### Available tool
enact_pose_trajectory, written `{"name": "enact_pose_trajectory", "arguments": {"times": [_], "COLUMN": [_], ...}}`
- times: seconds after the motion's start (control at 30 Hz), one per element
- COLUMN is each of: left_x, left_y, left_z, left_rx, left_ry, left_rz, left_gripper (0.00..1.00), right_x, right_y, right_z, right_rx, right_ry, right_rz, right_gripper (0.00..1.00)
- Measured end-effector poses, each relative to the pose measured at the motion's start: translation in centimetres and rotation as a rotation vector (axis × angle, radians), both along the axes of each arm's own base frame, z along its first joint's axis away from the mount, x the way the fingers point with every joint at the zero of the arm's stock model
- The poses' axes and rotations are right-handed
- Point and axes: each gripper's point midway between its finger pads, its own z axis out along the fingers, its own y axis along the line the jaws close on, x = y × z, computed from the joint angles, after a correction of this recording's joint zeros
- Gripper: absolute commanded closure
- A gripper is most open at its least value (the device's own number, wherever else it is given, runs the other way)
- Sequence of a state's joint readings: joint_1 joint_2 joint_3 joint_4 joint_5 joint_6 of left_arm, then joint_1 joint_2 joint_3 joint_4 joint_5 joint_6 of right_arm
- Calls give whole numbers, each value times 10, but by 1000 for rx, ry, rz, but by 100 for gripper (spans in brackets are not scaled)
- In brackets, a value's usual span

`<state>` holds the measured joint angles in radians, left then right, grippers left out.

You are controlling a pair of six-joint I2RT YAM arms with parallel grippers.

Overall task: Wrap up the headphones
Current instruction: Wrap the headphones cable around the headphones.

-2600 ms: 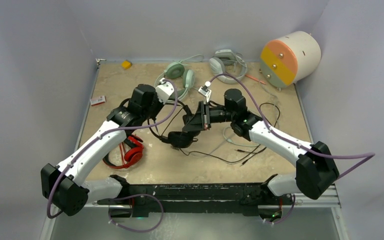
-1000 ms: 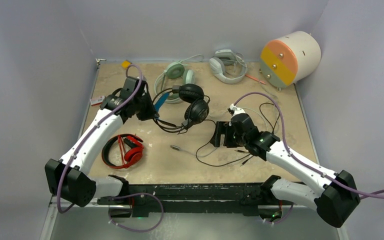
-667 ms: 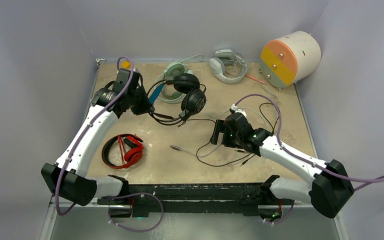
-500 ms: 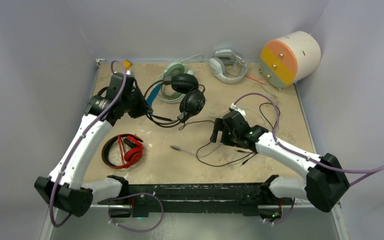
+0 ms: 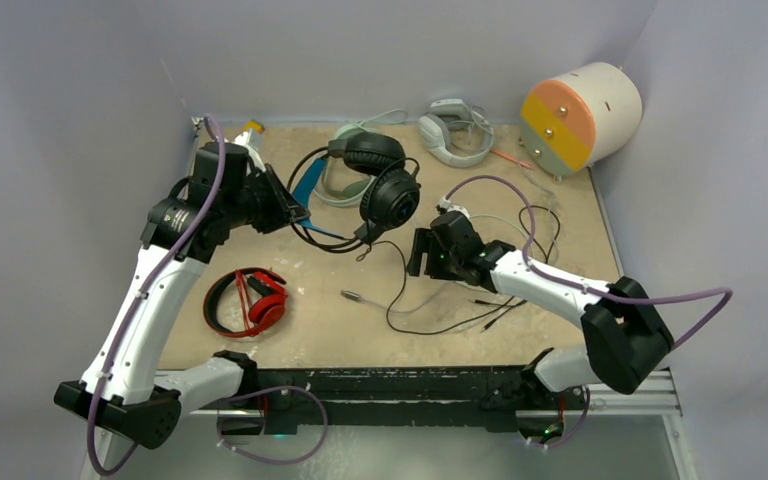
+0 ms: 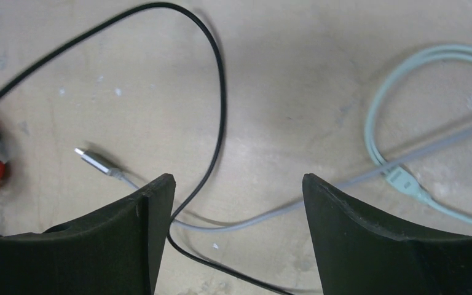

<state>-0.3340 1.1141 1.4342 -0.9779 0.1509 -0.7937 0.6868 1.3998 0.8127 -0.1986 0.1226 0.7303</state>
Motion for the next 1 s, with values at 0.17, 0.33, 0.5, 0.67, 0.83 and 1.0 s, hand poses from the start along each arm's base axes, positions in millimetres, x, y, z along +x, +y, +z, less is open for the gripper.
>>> {"name": "enact_pose_trajectory", "arguments": {"times": [0.17, 0.33, 0.5, 0.67, 0.83, 1.0], "left_x": [-4, -3, -1, 1, -5, -10], "left_y": [-7, -14, -22, -25, -29, -31], "left_z": [1, 9, 25, 39, 44, 56], "left_rx": [-22, -52, -88, -99, -123, -144], "left_ry": [31, 47, 50, 50, 65, 73], "left_rz": [-35, -55, -76, -84, -106, -117], "left_gripper": [100, 100, 100, 100, 100, 100], "right_x": [12, 21, 22, 14, 31, 37], "right_y": [17, 24, 36, 38, 57, 81], "right_z": [9, -6, -8, -6, 15, 5], "right_rx": [45, 3, 65, 100, 128, 115], "right_ry": [-80, -81, -188, -283, -439, -530], "right_rz": [84, 135, 233, 318, 373, 437], "right_gripper": [31, 32, 28, 26, 26, 27]}}
